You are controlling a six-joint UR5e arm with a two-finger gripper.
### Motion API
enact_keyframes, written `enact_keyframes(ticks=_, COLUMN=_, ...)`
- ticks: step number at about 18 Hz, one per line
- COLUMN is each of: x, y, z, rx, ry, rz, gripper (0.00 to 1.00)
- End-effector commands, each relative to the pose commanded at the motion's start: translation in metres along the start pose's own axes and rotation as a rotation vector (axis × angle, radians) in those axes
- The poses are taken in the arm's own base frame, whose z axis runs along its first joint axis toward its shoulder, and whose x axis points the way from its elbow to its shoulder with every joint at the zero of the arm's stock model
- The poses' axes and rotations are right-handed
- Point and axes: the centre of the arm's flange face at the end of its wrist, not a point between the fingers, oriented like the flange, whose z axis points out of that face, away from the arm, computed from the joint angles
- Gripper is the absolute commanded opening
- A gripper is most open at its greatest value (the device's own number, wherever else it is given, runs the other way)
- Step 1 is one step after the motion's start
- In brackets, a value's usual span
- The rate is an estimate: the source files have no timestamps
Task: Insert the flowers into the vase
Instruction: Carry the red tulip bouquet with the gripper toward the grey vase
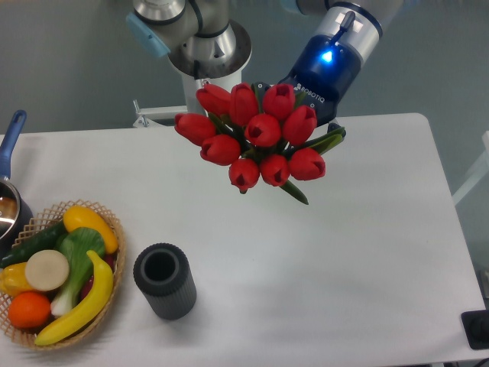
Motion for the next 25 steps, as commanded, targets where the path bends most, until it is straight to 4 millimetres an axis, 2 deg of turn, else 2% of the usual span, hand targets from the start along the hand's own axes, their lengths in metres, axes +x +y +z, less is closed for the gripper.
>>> enact_keyframes(ticks=3, x=0.003, y=0.003, z=0.001, rx=-0.007, ry=-0.002, rz=0.001, gripper=0.28)
enact_keyframes(ticks=5, x=0.003, y=-0.003, z=0.001, rx=-0.005, ry=-0.004, rz=0.018, gripper=0.28)
enact_keyframes(ticks=8, x=0.011, y=-0.006, z=0.015, rx=0.002, ry=0.028, rz=0.026, gripper=0.28)
enact_keyframes(ticks=12, x=0.017, y=-0.007, z=0.02, rx=0.002, ry=0.041, rz=0.031, gripper=0.29)
enact_keyframes(ticks=17, x=0.038, y=-0.013, z=0.061, rx=0.014, ry=0.121, rz=0.075, gripper=0.3)
enact_keyframes(ticks=21, x=0.048, y=-0.009, z=0.092, rx=0.085, ry=0.227, rz=0.076, gripper=0.3)
enact_keyframes(ticks=23, x=0.055, y=-0.009, z=0.102, rx=0.121, ry=0.276, rz=0.074, gripper=0.3)
enact_keyframes(ticks=25, x=0.061, y=-0.007, z=0.104, rx=0.17, ry=0.319, rz=0.061, gripper=0.29)
